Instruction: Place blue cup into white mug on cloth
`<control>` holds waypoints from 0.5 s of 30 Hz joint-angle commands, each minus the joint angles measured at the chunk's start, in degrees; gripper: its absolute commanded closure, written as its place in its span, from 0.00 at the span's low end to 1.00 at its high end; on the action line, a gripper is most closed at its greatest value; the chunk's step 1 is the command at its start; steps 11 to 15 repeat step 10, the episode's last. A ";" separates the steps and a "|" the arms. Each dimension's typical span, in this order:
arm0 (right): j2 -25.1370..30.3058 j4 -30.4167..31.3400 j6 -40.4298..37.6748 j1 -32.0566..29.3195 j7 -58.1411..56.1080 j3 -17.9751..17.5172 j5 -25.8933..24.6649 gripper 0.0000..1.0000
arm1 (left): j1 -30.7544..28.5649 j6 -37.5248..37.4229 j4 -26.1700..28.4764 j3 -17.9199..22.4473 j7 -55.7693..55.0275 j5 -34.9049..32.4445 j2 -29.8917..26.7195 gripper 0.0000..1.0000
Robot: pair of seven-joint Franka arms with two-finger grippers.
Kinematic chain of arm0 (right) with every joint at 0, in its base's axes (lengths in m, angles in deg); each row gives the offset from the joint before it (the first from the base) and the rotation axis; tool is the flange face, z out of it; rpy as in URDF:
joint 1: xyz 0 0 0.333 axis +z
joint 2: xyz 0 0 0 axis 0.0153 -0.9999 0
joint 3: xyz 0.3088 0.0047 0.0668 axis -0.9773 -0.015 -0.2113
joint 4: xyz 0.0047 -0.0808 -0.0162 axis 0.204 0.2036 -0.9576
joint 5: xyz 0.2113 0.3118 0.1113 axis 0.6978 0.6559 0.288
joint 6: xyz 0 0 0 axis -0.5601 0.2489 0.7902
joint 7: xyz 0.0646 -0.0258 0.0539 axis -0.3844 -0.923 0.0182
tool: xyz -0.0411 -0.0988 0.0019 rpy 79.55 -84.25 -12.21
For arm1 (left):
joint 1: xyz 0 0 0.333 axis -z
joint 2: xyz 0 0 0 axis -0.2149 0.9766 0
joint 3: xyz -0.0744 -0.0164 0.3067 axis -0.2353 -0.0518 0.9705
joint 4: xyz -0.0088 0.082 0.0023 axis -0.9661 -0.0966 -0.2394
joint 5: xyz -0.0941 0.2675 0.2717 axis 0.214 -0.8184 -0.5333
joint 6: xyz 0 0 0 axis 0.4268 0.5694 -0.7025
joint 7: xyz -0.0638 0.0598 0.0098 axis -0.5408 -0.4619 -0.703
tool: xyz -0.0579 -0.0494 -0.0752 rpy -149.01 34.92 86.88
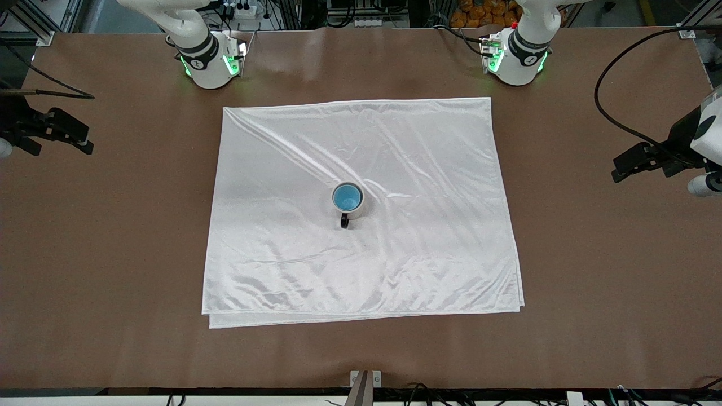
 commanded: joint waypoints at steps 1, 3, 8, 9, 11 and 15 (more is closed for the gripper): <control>0.25 0.11 -0.45 0.13 -0.74 0.32 0.86 0.00 | -0.27 -0.85 1.09 0.32 1.45 0.97 -1.90 0.00; 0.25 0.11 -0.45 0.13 -0.74 0.32 0.86 0.00 | -0.27 -0.94 1.18 0.32 1.45 0.97 -1.90 0.00; 0.25 0.11 -0.45 0.13 -0.66 0.32 0.86 0.00 | -0.27 -1.29 1.18 0.32 1.45 0.96 -2.07 0.00; 0.25 0.11 -0.45 0.13 -0.66 0.32 0.86 0.00 | -0.27 -1.46 1.09 0.32 1.45 0.97 -2.07 0.00; 0.25 0.11 -0.45 0.13 -0.74 0.32 0.86 0.00 | -0.27 -1.46 1.09 0.32 1.45 0.97 -2.07 0.00; 0.25 0.11 -0.45 0.13 -0.74 0.32 0.86 0.00 | -0.27 -1.46 1.09 0.32 1.45 0.97 -2.07 0.00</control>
